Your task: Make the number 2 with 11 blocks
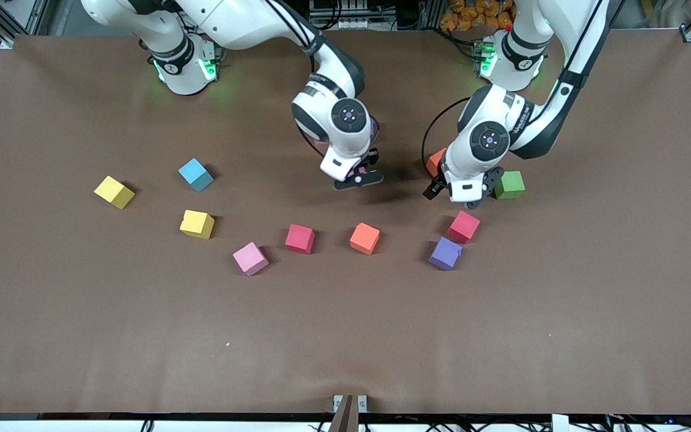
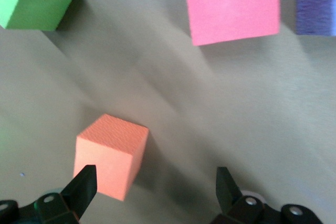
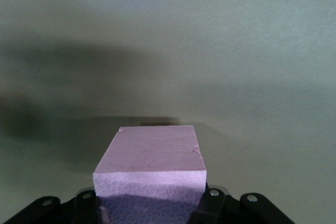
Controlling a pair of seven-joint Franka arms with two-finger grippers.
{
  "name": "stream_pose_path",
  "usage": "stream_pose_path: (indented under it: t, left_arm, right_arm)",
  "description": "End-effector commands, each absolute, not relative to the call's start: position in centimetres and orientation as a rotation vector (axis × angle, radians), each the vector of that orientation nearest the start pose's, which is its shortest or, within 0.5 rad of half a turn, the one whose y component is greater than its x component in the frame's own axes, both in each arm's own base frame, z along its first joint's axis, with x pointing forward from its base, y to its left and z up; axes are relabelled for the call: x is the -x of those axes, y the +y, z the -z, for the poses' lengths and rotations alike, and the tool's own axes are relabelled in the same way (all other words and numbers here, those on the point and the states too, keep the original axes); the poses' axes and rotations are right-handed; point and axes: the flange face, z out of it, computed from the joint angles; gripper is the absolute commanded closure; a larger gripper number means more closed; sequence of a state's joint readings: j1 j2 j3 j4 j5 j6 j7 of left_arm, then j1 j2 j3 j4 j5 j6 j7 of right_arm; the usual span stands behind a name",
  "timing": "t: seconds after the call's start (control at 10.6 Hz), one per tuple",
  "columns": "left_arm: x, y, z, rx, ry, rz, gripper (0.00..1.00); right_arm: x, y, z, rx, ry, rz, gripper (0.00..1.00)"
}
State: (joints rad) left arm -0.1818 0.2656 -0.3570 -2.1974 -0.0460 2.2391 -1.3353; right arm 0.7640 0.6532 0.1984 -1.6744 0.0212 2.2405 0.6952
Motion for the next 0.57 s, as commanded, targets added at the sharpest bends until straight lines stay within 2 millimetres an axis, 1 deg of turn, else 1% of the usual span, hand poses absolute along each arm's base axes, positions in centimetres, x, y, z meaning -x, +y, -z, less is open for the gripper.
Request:
stream_pose_path:
  t: [0.0,0.09,0.19,0.28,0.38,0.47]
  left_arm:
    - [-43.7,-26.9,-24.2,2.763,-1.108,-0.291,0.0]
    - [-43.0,-26.5,-23.6,2.771,-1.11,-0.28,0.0]
    - [-42.2,-26.3,-23.0,2.788,-1.117,-0.258,0.0]
    - [-41.7,-26.0,-22.5,2.801,-1.12,-0.242,0.0]
    - [-41.5,-26.0,-22.4,2.807,-1.12,-0.236,0.0]
    - [-41.1,-25.9,-22.3,2.805,-1.113,-0.238,0.0]
  right_arm:
    - [-38.7,55.4,-21.6,3.08,-0.357,-0.242,0.53]
    - [-37.9,55.8,-21.3,3.081,-0.374,-0.246,0.53]
    - [-36.6,56.6,-21.0,3.083,-0.372,-0.248,0.53]
    - [-36.0,56.8,-20.5,3.092,-0.299,-0.242,0.53]
    - [-35.0,57.2,-20.2,3.097,-0.297,-0.246,0.53]
    - [-34.5,57.1,-19.8,3.105,-0.291,-0.255,0.53]
